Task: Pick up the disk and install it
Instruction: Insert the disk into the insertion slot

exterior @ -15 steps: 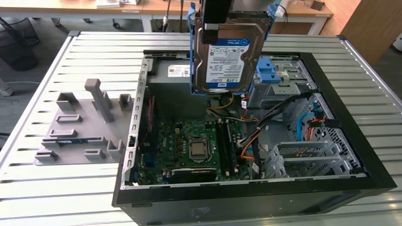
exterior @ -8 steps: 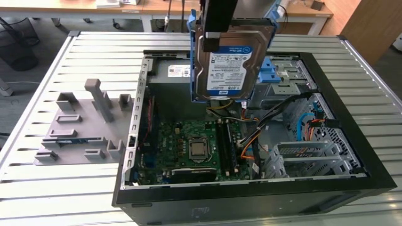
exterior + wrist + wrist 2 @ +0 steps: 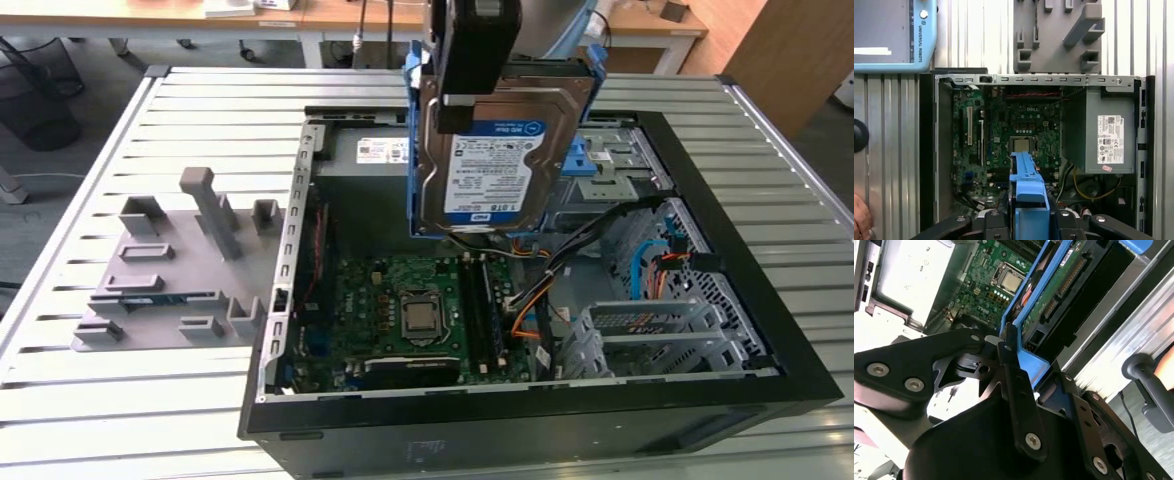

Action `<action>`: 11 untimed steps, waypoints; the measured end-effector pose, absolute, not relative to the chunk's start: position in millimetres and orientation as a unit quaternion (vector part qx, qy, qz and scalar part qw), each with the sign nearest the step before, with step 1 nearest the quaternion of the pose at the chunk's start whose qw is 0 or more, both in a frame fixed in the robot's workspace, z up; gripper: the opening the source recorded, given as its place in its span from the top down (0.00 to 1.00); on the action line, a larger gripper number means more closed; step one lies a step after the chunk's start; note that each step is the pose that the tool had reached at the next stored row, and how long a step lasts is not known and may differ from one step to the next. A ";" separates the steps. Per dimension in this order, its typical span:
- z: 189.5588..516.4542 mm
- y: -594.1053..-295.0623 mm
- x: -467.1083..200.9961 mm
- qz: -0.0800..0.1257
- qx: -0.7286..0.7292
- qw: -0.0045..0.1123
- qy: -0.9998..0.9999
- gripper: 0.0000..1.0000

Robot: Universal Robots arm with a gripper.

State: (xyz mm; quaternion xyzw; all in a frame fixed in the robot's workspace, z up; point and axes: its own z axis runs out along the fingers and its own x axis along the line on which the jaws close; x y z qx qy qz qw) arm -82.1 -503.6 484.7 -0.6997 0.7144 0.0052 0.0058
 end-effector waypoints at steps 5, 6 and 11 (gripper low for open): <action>482.2 -506.7 -75.5 0.007 -0.700 0.007 0.714 0.64; 481.8 -507.6 -75.5 0.007 -0.700 0.007 0.714 0.64; 479.8 -521.7 -75.5 0.007 -0.700 0.007 0.714 0.64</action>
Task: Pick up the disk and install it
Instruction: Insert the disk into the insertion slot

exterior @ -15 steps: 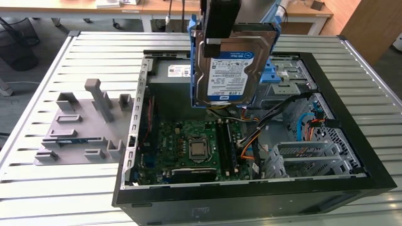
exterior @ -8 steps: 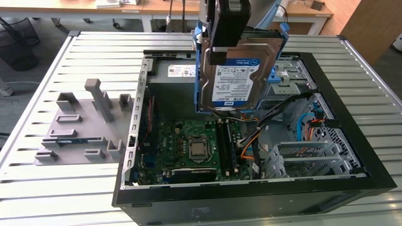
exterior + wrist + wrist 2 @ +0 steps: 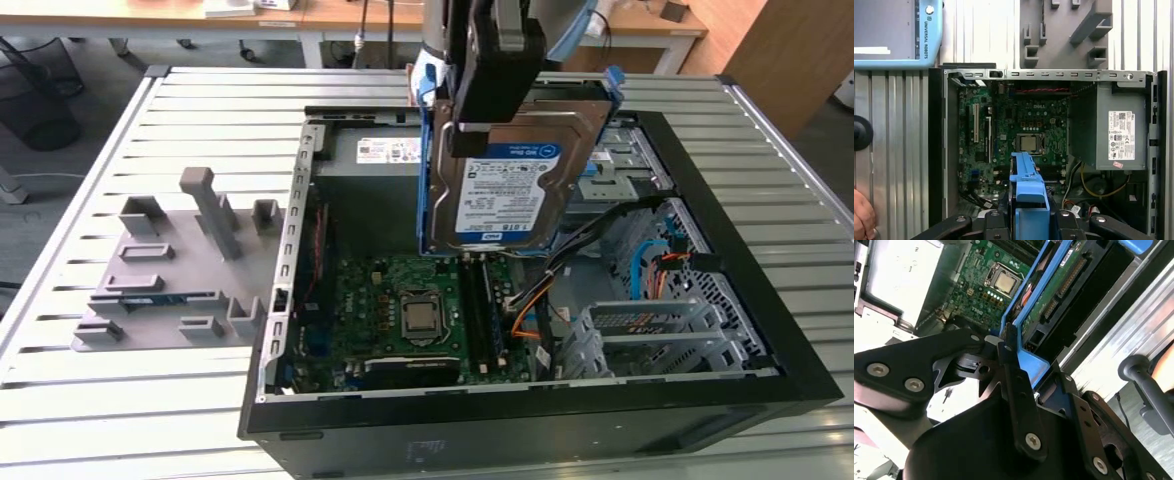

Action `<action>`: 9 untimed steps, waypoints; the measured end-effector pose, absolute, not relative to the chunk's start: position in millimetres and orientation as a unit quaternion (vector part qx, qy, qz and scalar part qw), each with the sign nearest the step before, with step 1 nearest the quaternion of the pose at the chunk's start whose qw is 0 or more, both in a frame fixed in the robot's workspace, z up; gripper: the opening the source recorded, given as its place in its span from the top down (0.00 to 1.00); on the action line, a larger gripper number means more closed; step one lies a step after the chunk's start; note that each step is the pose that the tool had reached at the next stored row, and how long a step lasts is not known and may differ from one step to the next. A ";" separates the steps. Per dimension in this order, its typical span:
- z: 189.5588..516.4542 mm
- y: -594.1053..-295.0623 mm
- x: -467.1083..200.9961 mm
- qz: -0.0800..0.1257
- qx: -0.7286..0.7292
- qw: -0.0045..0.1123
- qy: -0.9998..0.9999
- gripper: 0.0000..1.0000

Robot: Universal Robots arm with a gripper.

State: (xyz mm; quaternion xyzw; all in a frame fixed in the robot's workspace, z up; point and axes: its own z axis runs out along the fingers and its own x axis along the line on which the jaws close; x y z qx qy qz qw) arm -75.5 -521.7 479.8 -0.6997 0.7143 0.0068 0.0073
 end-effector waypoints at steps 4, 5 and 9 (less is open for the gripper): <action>478.7 -537.3 -75.5 0.007 -0.700 0.007 0.714 0.64; 478.5 -540.4 -75.5 0.007 -0.700 0.007 0.714 0.64; 478.1 -548.7 -74.5 0.007 -0.700 0.007 0.714 0.64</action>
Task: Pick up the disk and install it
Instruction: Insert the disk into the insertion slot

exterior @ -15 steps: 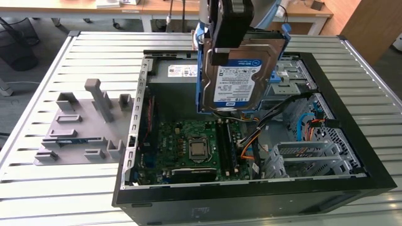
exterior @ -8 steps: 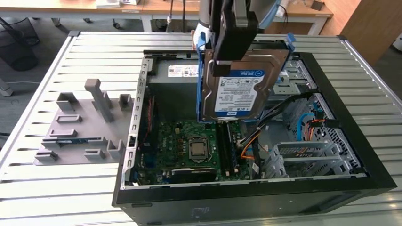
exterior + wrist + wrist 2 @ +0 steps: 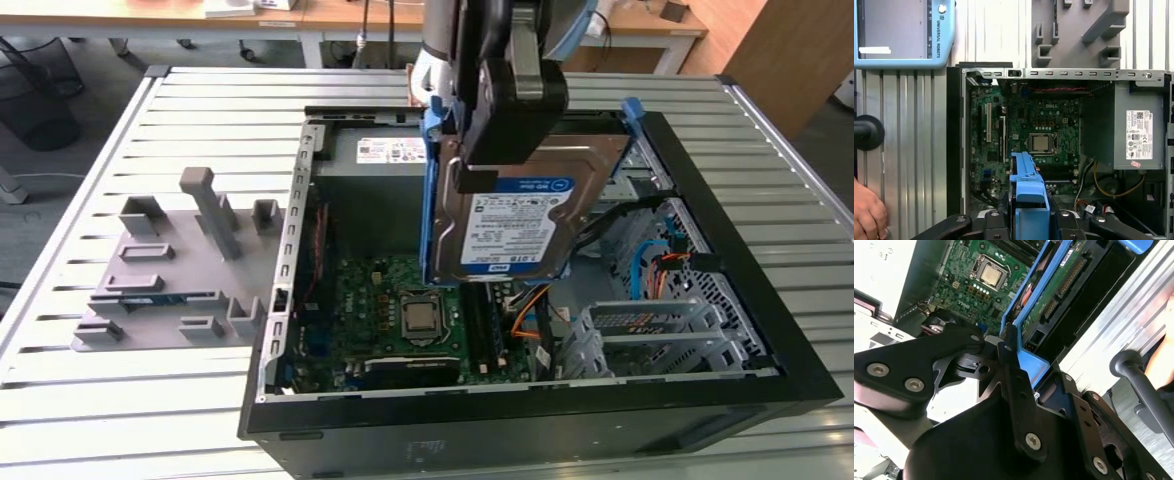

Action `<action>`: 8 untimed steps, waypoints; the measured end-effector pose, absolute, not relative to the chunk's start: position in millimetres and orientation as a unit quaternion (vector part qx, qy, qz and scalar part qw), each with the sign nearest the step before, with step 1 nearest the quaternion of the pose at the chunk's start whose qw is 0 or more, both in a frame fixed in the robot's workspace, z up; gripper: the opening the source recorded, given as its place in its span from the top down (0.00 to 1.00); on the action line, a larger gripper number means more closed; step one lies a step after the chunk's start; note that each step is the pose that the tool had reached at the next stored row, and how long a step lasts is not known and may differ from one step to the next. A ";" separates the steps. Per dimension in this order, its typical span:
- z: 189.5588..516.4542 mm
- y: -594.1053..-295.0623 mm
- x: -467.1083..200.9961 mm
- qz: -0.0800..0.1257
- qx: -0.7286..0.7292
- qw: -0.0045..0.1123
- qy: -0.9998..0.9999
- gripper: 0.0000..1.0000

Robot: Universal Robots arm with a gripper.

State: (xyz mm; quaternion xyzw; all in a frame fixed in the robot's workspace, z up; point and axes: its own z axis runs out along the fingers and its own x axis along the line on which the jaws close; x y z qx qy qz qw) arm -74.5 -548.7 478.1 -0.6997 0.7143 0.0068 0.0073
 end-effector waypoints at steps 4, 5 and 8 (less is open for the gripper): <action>477.9 -554.9 -73.2 0.007 -0.700 0.007 0.714 0.64; 477.9 -556.0 -72.7 0.007 -0.700 0.007 0.714 0.64; 477.9 -557.4 -70.1 0.007 -0.700 0.007 0.714 0.64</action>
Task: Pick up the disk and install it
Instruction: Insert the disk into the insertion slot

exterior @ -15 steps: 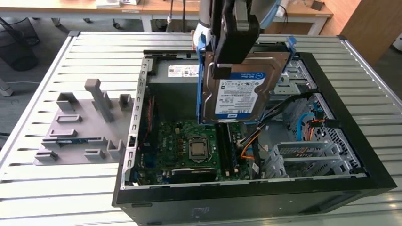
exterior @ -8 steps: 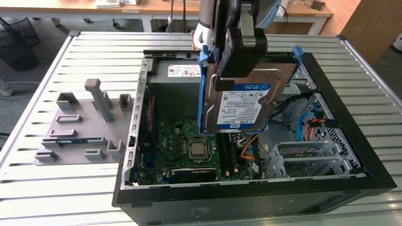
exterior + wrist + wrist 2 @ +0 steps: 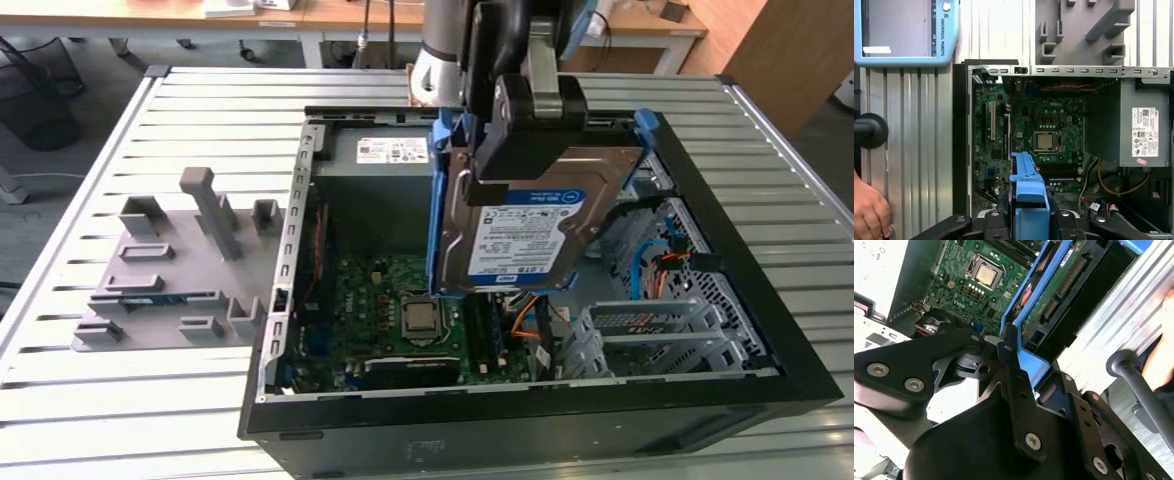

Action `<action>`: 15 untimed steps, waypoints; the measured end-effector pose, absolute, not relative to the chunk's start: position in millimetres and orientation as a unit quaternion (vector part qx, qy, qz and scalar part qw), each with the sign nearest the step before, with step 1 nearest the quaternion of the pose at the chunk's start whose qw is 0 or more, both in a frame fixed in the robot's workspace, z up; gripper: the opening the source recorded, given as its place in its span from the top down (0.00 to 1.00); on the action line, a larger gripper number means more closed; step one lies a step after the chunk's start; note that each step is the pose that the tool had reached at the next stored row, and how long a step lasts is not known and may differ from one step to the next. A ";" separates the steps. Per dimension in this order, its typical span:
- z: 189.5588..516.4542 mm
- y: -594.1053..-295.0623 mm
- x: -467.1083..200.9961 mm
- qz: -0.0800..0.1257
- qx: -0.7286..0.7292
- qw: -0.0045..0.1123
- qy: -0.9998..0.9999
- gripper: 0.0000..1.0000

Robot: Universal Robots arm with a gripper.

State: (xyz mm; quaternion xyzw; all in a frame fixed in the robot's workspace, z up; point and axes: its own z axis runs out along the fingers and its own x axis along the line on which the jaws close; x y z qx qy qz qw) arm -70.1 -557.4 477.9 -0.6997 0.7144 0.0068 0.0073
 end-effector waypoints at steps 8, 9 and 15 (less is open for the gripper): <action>476.7 -557.8 -49.2 0.007 -0.700 0.007 0.714 0.64; 476.4 -557.9 -45.9 0.007 -0.700 0.007 0.714 0.64; 474.6 -562.5 -35.4 0.008 -0.700 0.006 0.714 0.64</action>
